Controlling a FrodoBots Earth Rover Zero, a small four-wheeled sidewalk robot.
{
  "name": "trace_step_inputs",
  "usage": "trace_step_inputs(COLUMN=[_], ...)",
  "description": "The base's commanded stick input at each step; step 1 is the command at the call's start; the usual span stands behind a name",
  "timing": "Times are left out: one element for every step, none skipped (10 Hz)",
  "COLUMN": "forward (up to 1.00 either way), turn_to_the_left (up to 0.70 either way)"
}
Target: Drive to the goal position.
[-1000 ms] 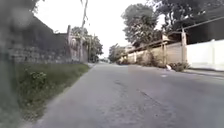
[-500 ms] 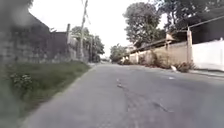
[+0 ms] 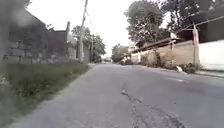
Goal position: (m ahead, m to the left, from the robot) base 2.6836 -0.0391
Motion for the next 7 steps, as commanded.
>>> trace_step_inputs(forward=[1.0,1.0,1.0,1.0,1.0,1.0,1.0], turn_to_the_left=[0.0,0.0,0.0,0.0,0.0,0.0,0.0])
